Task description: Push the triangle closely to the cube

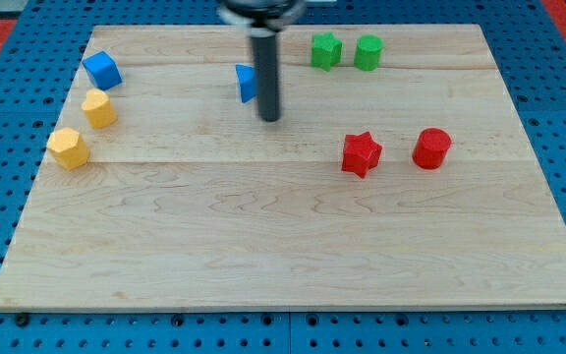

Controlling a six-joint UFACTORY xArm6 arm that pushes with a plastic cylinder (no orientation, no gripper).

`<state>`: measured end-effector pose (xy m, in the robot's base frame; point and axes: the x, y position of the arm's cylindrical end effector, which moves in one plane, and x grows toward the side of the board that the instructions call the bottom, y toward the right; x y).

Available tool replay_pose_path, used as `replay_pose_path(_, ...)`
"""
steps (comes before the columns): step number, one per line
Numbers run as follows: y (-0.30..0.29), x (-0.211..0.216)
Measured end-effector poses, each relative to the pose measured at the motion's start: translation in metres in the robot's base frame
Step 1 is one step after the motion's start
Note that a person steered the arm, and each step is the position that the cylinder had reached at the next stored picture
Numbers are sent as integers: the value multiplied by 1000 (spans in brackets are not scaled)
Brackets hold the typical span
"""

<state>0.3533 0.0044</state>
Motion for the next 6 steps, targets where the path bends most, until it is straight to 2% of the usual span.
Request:
replay_pose_path(1,-35,-58)
replay_pose_path(2,-142,-77)
replay_pose_path(3,-82,-64)
replay_pose_path(4,-102,-12)
replay_pose_path(6,-167,-62)
